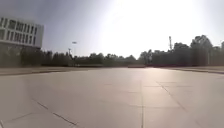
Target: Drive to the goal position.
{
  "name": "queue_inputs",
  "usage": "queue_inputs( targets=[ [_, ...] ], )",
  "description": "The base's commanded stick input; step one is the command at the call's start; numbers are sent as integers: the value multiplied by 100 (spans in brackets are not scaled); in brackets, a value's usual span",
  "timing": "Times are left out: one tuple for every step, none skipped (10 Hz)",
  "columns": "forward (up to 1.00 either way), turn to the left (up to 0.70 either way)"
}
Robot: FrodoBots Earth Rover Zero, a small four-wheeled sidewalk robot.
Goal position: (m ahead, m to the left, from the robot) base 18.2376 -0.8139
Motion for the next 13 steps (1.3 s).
queue_inputs(
  targets=[
    [64,0],
    [64,0],
    [64,0],
    [64,0],
    [63,0],
    [60,0],
    [59,0],
    [58,0],
    [57,0],
    [56,0],
    [49,0],
    [41,0],
    [39,0]
  ],
)
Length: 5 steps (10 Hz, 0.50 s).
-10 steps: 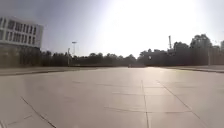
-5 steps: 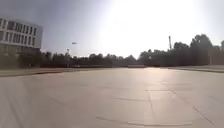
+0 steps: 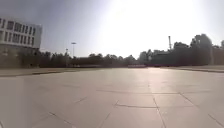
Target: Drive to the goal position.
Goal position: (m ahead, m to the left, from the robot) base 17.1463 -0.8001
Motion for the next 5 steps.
queue_inputs(
  targets=[
    [37,0],
    [35,0],
    [33,0],
    [31,0],
    [28,0]
  ],
)
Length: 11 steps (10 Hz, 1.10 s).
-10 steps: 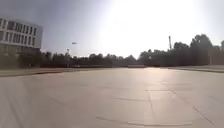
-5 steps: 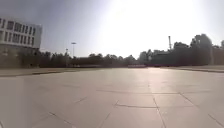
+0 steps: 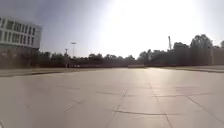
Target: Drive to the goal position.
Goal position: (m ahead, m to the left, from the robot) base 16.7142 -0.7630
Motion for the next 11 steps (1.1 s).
queue_inputs(
  targets=[
    [25,0],
    [22,0],
    [21,0],
    [21,0],
    [21,0],
    [21,0],
    [21,0],
    [20,0],
    [18,0],
    [16,0],
    [14,0]
  ],
)
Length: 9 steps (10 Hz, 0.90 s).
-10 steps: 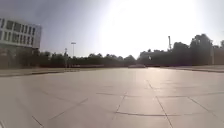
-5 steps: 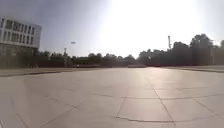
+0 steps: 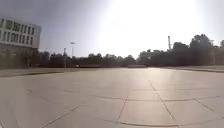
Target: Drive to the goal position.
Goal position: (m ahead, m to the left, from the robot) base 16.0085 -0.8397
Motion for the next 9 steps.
queue_inputs(
  targets=[
    [11,0],
    [9,0],
    [8,0],
    [8,0],
    [7,0],
    [7,0],
    [8,0],
    [8,0],
    [8,0]
  ],
)
